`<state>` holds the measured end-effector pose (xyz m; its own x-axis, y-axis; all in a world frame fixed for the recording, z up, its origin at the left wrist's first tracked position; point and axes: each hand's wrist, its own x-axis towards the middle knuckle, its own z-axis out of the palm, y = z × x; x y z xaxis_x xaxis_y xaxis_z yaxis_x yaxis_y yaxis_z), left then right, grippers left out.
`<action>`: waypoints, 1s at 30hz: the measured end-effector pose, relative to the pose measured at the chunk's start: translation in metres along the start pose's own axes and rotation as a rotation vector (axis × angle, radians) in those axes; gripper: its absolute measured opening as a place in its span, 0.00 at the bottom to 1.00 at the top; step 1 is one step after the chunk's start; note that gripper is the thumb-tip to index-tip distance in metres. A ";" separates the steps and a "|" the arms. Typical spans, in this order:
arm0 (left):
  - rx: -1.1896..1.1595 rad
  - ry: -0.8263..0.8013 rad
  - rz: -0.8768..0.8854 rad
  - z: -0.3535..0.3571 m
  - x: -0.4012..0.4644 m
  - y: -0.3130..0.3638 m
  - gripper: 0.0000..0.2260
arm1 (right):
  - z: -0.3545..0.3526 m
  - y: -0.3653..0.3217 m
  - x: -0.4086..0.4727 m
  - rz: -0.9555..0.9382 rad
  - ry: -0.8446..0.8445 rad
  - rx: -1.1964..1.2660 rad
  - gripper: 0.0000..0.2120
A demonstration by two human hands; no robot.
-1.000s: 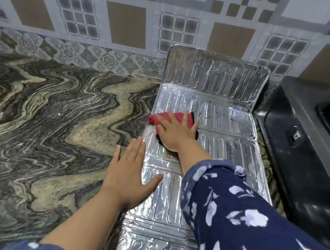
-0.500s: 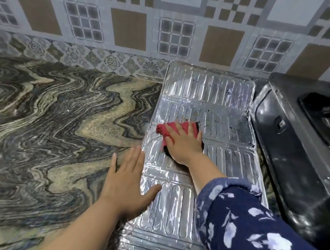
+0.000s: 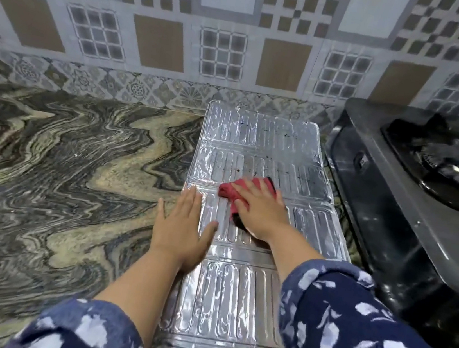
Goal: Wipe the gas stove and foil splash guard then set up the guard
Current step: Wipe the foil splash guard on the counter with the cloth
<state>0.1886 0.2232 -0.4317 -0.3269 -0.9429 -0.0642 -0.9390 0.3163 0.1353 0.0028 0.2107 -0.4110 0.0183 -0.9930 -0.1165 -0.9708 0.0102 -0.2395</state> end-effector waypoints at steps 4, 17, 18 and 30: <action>-0.006 0.010 -0.001 -0.003 -0.001 0.001 0.35 | -0.009 0.049 -0.023 0.168 0.020 -0.032 0.23; -0.025 -0.016 0.009 -0.023 0.036 -0.009 0.43 | -0.004 -0.024 0.016 0.117 0.155 0.158 0.21; -0.017 -0.008 0.008 -0.019 0.037 -0.011 0.43 | -0.002 -0.028 0.021 0.034 0.119 0.137 0.21; -0.045 0.118 0.016 -0.001 0.036 -0.015 0.43 | -0.006 -0.051 0.114 -0.136 -0.141 -0.106 0.26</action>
<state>0.1910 0.1847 -0.4347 -0.3241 -0.9444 0.0549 -0.9272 0.3286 0.1795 0.0526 0.0960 -0.4062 0.1767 -0.9580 -0.2256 -0.9768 -0.1425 -0.1602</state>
